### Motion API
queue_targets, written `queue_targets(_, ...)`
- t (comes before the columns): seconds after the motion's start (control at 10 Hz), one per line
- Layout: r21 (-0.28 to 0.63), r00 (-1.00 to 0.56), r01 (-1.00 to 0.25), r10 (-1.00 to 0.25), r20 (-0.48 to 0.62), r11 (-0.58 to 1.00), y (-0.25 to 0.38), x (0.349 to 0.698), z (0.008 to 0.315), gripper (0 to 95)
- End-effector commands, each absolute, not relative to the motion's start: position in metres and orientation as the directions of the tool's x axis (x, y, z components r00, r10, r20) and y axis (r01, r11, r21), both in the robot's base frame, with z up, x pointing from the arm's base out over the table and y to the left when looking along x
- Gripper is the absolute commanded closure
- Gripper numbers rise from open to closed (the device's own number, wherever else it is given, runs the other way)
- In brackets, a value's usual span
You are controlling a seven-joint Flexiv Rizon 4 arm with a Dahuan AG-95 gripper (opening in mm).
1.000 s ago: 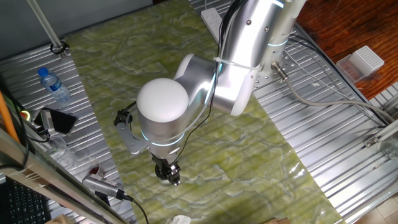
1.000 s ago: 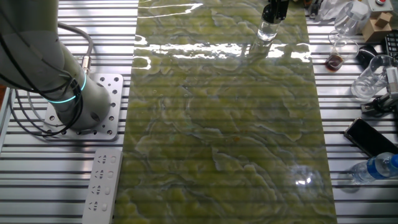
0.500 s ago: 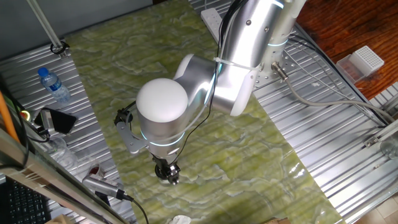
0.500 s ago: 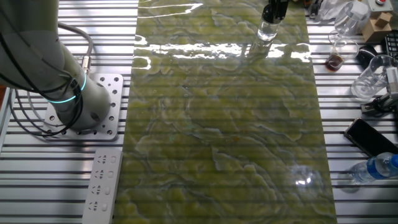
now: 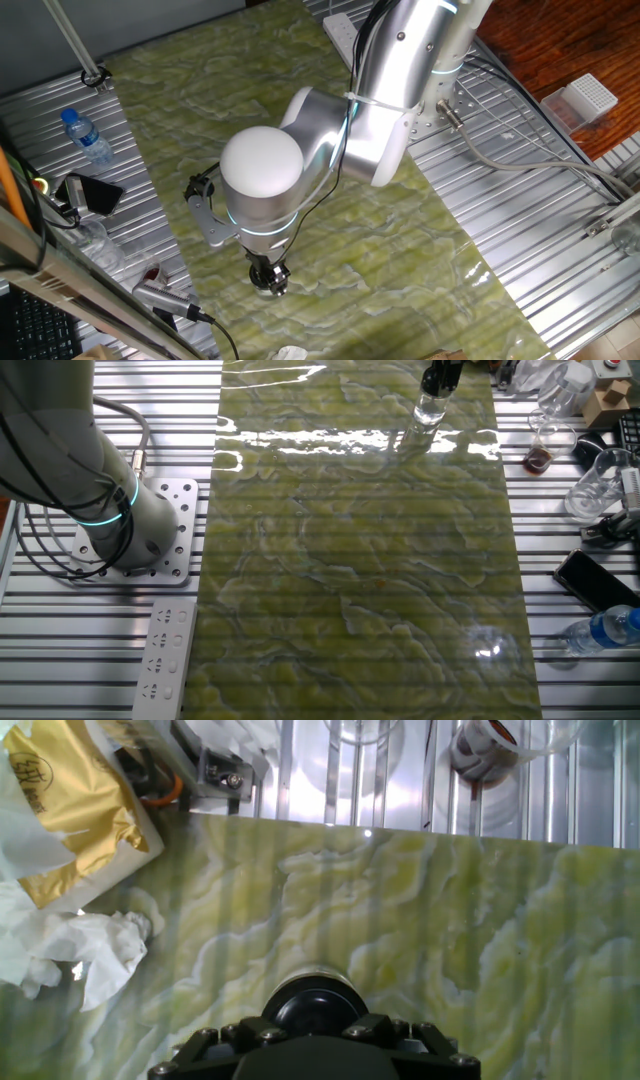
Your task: Unscrew the lid from the jar
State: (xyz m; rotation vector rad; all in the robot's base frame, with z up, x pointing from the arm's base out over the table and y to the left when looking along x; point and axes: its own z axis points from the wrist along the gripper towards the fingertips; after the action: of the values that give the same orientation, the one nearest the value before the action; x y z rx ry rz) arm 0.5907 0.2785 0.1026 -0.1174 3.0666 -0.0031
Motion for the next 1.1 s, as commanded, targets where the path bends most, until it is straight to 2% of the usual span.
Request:
queue_targets(0.1, -0.005, -0.996, -0.060, -0.060, -0.072, 0.998, 0.2785, 0.5908, 0.1016, 38.0)
queue_targets(0.4, -0.006, -0.997, -0.032, -0.032, -0.071, 0.999, 0.2785, 0.5909, 0.1018, 38.0)
queue_targets(1.1, -0.023, -0.946, -0.318, -0.318, -0.068, 0.948, 0.2784, 0.5911, 0.1030, 38.0)
